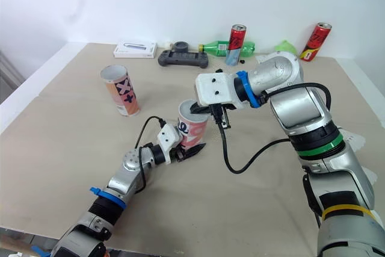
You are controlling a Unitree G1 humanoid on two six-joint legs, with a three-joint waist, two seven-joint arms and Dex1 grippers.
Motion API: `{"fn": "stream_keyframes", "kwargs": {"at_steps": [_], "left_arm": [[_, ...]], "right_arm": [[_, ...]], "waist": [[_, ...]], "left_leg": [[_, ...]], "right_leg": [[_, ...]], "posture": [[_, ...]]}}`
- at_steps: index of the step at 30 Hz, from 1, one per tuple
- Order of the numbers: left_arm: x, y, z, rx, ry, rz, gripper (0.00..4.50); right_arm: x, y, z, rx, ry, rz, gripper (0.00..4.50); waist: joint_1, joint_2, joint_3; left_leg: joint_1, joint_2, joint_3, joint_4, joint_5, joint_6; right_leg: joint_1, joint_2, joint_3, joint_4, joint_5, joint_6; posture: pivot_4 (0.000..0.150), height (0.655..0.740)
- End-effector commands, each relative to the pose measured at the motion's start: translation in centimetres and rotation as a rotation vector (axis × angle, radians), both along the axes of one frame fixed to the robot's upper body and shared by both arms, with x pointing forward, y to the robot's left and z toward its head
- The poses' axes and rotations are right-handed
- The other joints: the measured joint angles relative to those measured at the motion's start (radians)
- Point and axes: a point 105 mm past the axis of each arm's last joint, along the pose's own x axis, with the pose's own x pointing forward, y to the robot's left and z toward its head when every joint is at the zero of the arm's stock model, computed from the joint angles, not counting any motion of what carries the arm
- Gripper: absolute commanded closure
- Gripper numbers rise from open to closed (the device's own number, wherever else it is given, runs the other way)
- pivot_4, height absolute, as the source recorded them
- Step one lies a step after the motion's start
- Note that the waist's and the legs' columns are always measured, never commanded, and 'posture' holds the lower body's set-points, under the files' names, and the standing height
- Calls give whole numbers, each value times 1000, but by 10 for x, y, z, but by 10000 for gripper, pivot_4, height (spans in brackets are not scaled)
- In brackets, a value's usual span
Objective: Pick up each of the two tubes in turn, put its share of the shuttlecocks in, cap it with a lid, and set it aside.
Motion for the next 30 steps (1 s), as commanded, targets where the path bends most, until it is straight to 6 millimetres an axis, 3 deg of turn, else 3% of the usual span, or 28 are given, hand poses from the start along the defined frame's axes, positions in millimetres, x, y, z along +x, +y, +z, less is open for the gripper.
{"fn": "stream_keyframes", "kwargs": {"at_steps": [1, 4, 8, 11, 14, 17, 18, 19, 20, 22, 25, 30], "left_arm": [[-5, -1, 0, -4, -3, -16, 16673], [-5, -1, -1, -3, -1, -17, 16673], [-5, 1, 0, -9, 5, -19, 16673], [-5, 3, 2, -21, 12, -21, 16673], [-5, 5, 4, -42, 41, -36, 16673], [-7, 7, 8, -53, 56, -61, 16673], [-8, 8, 8, -52, 59, -68, 8365], [-9, 8, 9, -50, 64, -78, 6542], [-9, 10, 9, -48, 70, -86, 1248], [-10, 15, 10, -45, 81, -103, 0], [-13, 31, 16, -43, 99, -137, 0], [-21, 57, 22, -11, 103, -146, 0]], "right_arm": [[-6, -11, -52, -154, 141, -10, 44533], [-6, -6, -43, -57, 151, -15, 44533], [-12, 3, 17, 307, 210, -48, 44533], [-26, -6, 38, 482, 254, -76, 44533], [-39, -27, 45, 666, 313, -175, 34501], [-49, -49, 34, 762, 330, -308, 20983], [-52, -54, 29, 770, 330, -343, 17531], [-54, -58, 24, 787, 332, -380, 13474], [-57, -60, 19, 804, 336, -405, 8372], [-65, -62, -2, 825, 352, -470, 2121], [-71, -57, -44, 853, 348, -573, 2121], [-65, -41, -81, 873, 330, -615, 2121]], "waist": [[0, 0, -1], [0, -2, -6], [1, -3, -6], [2, -1, -2], [11, -2, -1], [14, -2, -1], [15, -1, -1], [14, 0, 0], [12, 0, 0], [6, 0, 1], [2, -3, 2], [-7, 2, 6]], "left_leg": [[0, 0, 0, 0, 0, 0], [0, 0, 0, -1, 0, 0], [0, 1, -1, -2, 0, 0], [-2, 2, -1, -2, 0, 0], [-4, 2, -6, -2, 0, 0], [-5, 1, -6, -2, -1, 0], [-5, 1, -6, -2, -1, 0], [-5, 1, -5, -2, -1, 0], [-5, 1, -5, -2, -1, 0], [-4, 1, -4, -2, -1, 0], [-3, 3, -7, -3, -1, 1], [-2, 7, -2, -3, -1, 0]], "right_leg": [[0, 0, 0, 0, 0, 0], [0, 0, 0, 0, -1, 0], [0, -1, -1, 0, -1, -1], [-3, -2, -1, 0, -1, -3], [-2, -3, -3, -1, -3, -4], [-2, -3, -3, -1, -4, -3], [-2, -2, -3, -1, -4, -3], [-2, -2, -4, -1, -5, -3], [-2, -2, -3, -1, -4, -2], [-3, 0, -2, 0, -4, -2], [-1, 6, -3, -1, -4, -2], [-3, 9, 2, 1, -4, -3]], "posture": [[1500, 7395], [1500, 7395], [1500, 7395], [1500, 7395], [1500, 7395], [1500, 7395], [1500, 7395], [1500, 7395], [1500, 7395], [1500, 7395], [1500, 7395], [1500, 7395]]}}
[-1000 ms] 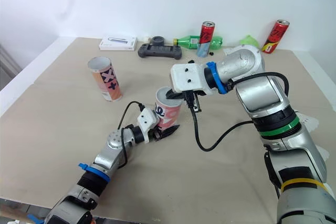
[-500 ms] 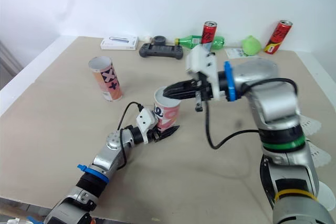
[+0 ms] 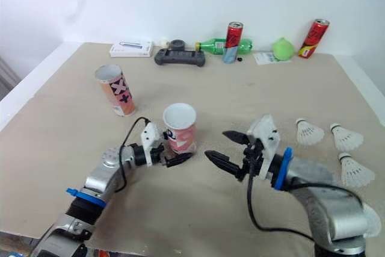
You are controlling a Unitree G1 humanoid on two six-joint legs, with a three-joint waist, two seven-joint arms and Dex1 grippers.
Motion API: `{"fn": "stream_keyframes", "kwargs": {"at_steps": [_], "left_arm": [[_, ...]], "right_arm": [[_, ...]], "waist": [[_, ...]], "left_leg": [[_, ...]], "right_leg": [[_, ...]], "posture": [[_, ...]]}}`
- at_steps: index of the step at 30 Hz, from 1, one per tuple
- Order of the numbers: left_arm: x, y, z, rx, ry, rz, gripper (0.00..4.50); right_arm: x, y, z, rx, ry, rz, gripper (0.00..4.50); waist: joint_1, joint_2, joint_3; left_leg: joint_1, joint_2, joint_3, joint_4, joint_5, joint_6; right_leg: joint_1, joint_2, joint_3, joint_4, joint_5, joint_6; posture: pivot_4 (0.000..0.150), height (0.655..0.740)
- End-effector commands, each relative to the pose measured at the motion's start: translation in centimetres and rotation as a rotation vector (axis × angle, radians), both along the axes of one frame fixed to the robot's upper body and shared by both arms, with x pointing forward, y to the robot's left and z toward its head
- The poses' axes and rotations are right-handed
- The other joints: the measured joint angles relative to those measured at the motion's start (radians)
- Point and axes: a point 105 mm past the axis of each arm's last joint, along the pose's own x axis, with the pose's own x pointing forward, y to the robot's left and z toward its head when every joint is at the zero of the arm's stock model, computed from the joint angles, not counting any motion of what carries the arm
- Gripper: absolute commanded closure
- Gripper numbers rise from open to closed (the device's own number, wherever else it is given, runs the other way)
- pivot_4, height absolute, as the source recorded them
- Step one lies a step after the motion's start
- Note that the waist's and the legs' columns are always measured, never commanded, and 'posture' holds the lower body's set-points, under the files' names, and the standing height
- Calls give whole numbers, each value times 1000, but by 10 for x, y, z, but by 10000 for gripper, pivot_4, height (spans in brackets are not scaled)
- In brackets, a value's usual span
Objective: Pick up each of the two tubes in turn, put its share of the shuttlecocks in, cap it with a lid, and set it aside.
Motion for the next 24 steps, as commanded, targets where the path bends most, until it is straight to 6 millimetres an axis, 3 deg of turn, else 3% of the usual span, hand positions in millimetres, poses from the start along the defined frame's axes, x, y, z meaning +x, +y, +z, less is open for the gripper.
{"fn": "stream_keyframes", "kwargs": {"at_steps": [1, 7, 12, 18, 24], "left_arm": [[-8, 17, 19, -27, -33, -9, 0], [-28, 51, 36, 14, -33, -5, 0], [-43, 81, 71, 31, -51, 12, 0], [-36, 84, 99, -45, -70, 62, 0], [-36, 90, 101, -33, -57, 93, 0]], "right_arm": [[7, 15, -10, -1, -82, -12, 2121], [19, 33, -31, 27, -103, -4, 2121], [29, 52, -38, 52, -120, 46, 2121], [37, 72, -41, 82, -130, 105, 2121], [45, 90, -44, 84, -142, 166, 2121]], "waist": [[0, -2, 1], [3, -4, 3], [4, -7, 5], [5, -7, 6], [1, -9, 7]], "left_leg": [[0, 0, 0, 0, 0, 0], [0, 5, 0, 0, 0, -1], [0, 7, -1, -1, -1, -3], [0, 7, -2, -1, 0, -4], [0, 8, -1, -1, 0, -4]], "right_leg": [[0, 0, 0, 0, 0, 0], [-1, 3, -1, 0, -3, -6], [-2, 2, -2, 0, -5, -10], [-1, 5, -3, 0, -5, -11], [-1, 7, -1, 0, -2, -8]], "posture": [[1500, 7395], [1500, 7395], [1500, 7395], [1500, 7395], [1500, 7395]]}}
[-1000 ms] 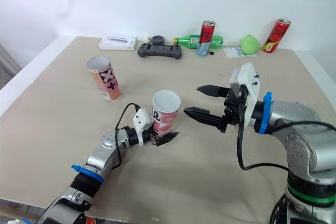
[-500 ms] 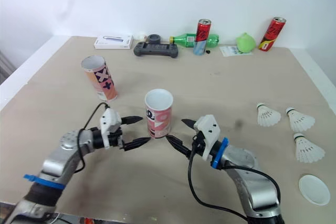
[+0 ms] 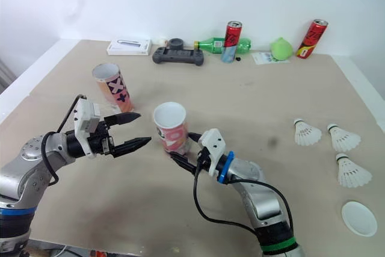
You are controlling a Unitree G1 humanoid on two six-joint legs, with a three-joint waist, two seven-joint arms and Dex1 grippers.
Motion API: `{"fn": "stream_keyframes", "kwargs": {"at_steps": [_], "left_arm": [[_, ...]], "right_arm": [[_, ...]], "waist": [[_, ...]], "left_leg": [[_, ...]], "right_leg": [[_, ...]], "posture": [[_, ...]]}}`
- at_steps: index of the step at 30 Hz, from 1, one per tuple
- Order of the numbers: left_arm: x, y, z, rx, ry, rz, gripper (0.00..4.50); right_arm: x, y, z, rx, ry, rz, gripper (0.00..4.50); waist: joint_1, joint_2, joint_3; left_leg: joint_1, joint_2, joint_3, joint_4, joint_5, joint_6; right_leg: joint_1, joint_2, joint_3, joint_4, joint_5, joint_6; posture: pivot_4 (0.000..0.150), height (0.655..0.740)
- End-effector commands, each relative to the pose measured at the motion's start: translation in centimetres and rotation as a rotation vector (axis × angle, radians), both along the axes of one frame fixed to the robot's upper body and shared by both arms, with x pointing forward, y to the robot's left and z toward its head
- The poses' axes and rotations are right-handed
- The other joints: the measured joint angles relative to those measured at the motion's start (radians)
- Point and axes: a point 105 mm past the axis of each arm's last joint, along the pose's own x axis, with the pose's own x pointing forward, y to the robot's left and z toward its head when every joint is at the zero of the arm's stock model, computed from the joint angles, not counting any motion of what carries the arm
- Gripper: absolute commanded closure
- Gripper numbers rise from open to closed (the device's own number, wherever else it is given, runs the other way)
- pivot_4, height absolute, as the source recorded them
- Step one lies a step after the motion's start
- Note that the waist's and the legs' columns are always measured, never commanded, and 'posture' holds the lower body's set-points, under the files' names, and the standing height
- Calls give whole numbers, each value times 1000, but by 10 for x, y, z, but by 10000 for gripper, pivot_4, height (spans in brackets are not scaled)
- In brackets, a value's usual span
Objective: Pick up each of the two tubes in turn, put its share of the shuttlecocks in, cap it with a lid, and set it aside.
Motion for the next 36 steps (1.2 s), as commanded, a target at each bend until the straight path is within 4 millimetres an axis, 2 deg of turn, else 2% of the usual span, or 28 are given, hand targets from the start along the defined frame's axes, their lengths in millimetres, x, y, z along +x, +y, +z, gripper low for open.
{"fn": "stream_keyframes", "kwargs": {"at_steps": [1, 8, 15, 19, 20, 21, 22, 26, 30, 32, 36], "left_arm": [[-6, 5, 12, 9, -42, 13, 0], [-13, 15, -8, 48, 2, 49, 0], [-17, 24, -16, 57, 16, 77, 0], [-16, 27, -18, 60, 14, 91, 0], [-16, 26, -18, 60, 13, 92, 0], [-16, 26, -17, 60, 11, 92, 0], [-16, 25, -17, 60, 9, 92, 0], [-15, 24, -15, 61, 2, 94, 0], [-7, 19, -9, 37, -35, 115, 0], [1, 7, -3, 19, -56, 99, 0], [17, -29, 13, -17, -91, 27, 0]], "right_arm": [[5, 12, 9, 16, -51, 37, 2121], [18, 36, 1, 16, -44, 74, 2121], [29, 49, 1, 33, -48, 83, 2121], [33, 51, 1, 41, -52, 81, 12240], [33, 52, 1, 44, -53, 81, 16702], [33, 52, 1, 45, -54, 81, 18730], [34, 52, 1, 46, -55, 81, 20119], [32, 50, 2, 49, -59, 82, 20119], [28, 33, 16, 68, -83, 49, 20119], [26, 15, 29, 85, -103, -11, 20119], [20, -35, 58, 119, -131, -208, 20119]], "waist": [[0, -1, 0], [0, -1, 1], [0, -2, 1], [0, -3, 1], [0, -3, 1], [0, -3, 1], [0, -3, 1], [0, -3, 1], [2, -4, 1], [9, -4, 2], [10, -6, 2]], "left_leg": [[0, 0, 0, 0, 0, 0], [1, 6, 0, -1, 2, -5], [1, 11, 1, -3, 5, -9], [1, 12, 2, -9, 9, -17], [1, 12, 2, -11, 10, -19], [1, 12, 2, -11, 10, -19], [2, 13, 3, -11, 10, -19], [1, 15, 3, -12, 10, -19], [1, 15, 3, -12, 11, -19], [1, 15, 3, -12, 11, -20], [0, 12, 2, -11, 13, -24]], "right_leg": [[0, 0, 0, 0, 0, 0], [-1, 6, 1, 1, -2, -11], [-4, 9, 3, 2, 0, -16], [-7, 12, 4, 3, 1, -17], [-8, 12, 4, 4, 1, -17], [-8, 13, 4, 4, 1, -17], [-8, 14, 4, 4, 2, -16], [-10, 17, 4, 6, 2, -15], [-12, 17, 4, 12, 0, -20], [-12, 17, 3, 12, 0, -20], [-12, 16, 3, 13, 1, -17]], "posture": [[1500, 7395], [1500, 7395], [1500, 7395], [1500, 7395], [1500, 7395], [1500, 7395], [1500, 7395], [1500, 7395], [1500, 7395], [1500, 7395], [1500, 7395]]}}
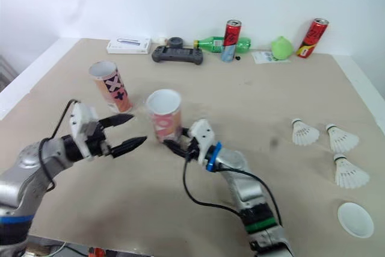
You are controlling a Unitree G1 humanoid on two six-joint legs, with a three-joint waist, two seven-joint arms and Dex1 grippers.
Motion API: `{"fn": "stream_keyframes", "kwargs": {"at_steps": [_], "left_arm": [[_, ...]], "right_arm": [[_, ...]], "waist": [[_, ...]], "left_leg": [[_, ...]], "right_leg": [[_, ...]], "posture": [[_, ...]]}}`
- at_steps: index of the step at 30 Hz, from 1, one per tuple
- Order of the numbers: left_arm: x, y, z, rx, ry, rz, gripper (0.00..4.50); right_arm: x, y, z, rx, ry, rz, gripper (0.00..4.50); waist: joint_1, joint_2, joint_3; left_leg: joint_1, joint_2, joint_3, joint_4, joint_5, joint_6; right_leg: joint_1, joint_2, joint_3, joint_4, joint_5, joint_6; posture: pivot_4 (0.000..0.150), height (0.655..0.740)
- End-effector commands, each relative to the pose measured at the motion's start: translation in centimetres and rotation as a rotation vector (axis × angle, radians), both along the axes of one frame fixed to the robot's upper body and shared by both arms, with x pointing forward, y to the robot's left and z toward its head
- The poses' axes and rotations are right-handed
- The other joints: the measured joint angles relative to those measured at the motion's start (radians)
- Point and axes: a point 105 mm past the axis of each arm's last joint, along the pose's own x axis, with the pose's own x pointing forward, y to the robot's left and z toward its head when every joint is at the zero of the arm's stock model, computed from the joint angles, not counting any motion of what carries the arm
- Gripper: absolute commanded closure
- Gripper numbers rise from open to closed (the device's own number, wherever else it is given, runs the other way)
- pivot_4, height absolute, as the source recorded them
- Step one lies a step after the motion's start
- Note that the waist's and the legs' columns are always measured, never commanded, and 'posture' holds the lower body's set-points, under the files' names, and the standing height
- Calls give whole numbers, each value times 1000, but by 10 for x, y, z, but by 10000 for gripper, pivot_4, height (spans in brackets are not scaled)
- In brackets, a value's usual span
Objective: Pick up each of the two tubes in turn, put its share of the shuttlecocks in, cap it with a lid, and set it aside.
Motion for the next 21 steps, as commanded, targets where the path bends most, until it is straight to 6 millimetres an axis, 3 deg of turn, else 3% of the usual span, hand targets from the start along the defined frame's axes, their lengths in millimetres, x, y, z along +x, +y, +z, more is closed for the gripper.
{"fn": "stream_keyframes", "kwargs": {"at_steps": [1, 5, 9, 15, 21], "left_arm": [[8, -29, 14, -20, -36, -63, 0], [16, -77, 24, -64, -49, -223, 0], [19, -124, 41, -84, -82, -401, 0], [21, -145, 50, -80, -103, -553, 0], [19, -155, 55, -76, -118, -639, 0]], "right_arm": [[-6, -42, 43, 74, -79, -173, 20119], [-22, -106, 68, 100, -115, -472, 20119], [-53, -177, 99, 148, -213, -839, 20119], [-109, -246, 119, 149, -306, -1208, 20119], [-157, -294, 110, 123, -284, -1494, 20119]], "waist": [[-5, -1, 0], [-15, -2, 1], [-5, -2, 1], [-14, -1, 1], [-10, 0, 1]], "left_leg": [[0, -1, 1, 0, 0, 0], [0, -5, 2, 0, 0, 0], [0, -5, 2, -1, 0, 0], [0, -5, 3, -1, 0, 2], [0, -5, 1, -1, 0, 2]], "right_leg": [[0, 0, 1, 0, 0, 1], [0, -3, 2, 0, 1, 2], [-2, 1, 6, 0, 1, 2], [-1, 2, 5, 0, 0, 1], [-1, 3, 6, 0, 0, 1]], "posture": [[1500, 7395], [1500, 7395], [1500, 7395], [1500, 7395], [1500, 7395]]}}
